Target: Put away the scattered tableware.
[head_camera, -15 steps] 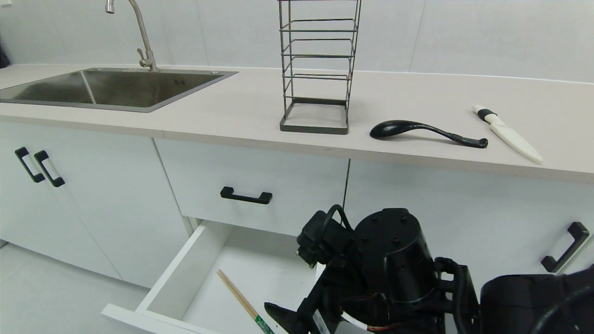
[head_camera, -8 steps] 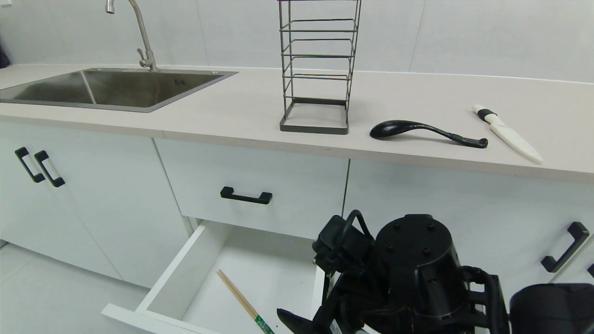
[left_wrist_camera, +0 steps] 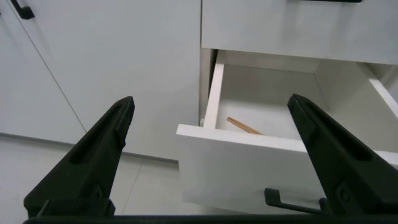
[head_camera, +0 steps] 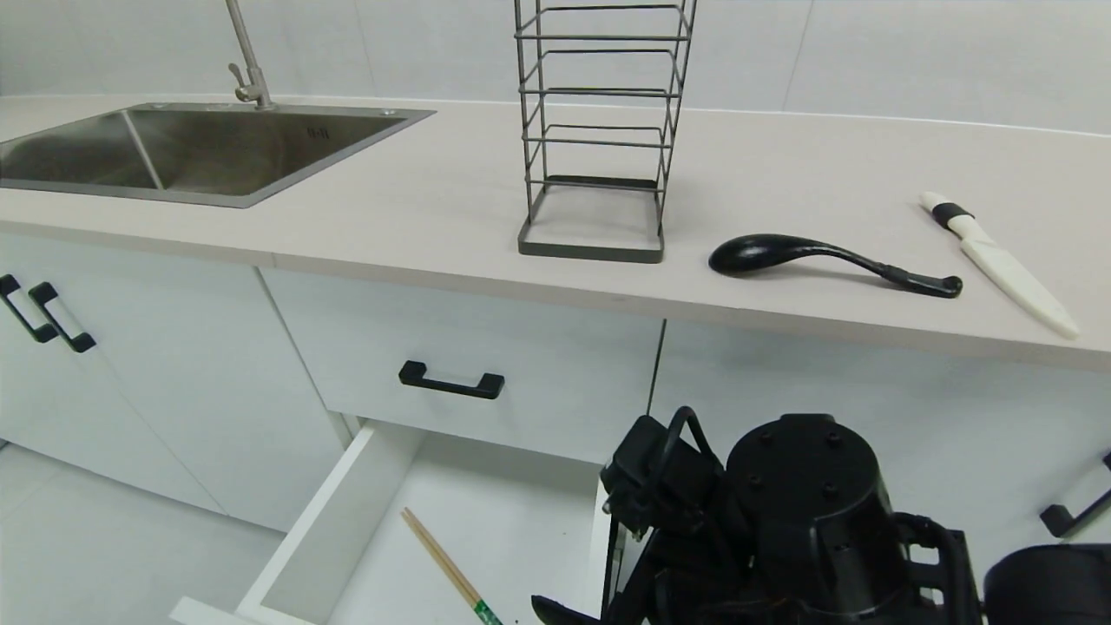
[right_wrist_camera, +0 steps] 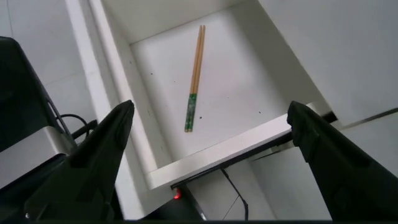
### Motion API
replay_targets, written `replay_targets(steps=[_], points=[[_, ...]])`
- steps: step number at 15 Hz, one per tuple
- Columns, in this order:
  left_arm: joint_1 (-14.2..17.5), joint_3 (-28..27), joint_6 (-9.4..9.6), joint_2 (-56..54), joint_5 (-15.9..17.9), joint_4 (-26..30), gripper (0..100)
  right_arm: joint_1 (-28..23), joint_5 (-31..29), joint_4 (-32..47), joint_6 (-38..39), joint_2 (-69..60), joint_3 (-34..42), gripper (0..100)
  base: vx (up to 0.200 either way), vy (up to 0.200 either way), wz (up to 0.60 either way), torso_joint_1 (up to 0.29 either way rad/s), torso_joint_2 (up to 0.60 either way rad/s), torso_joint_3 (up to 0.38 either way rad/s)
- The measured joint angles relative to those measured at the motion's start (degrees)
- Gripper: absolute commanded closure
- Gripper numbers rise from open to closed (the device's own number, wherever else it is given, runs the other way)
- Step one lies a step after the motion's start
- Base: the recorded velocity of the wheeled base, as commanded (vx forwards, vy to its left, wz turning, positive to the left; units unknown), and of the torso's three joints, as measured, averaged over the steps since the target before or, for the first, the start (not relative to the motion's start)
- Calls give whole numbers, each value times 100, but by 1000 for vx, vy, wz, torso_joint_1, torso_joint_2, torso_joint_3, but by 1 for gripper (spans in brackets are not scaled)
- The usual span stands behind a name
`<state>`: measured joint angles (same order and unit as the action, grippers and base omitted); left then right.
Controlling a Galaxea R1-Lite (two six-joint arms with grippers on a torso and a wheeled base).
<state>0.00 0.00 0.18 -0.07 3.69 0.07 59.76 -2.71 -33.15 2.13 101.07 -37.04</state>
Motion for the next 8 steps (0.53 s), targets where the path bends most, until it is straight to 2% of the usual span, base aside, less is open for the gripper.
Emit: replay_targets(steps=[3,7,8], points=[[0,0,-2,0,-2,-18,0,44,4,-9,-2,-5,-6,0,0,0,0,203,-680,-191],[0,0,0,0,-2,-7,0,85,9,13,-4,-17,-6,0,0,0,0,220,-487,-203],[0,0,-2,0,-2,-7,0,85,9,20,-2,-16,-6,0,0,0,0,61,-471,-232]])
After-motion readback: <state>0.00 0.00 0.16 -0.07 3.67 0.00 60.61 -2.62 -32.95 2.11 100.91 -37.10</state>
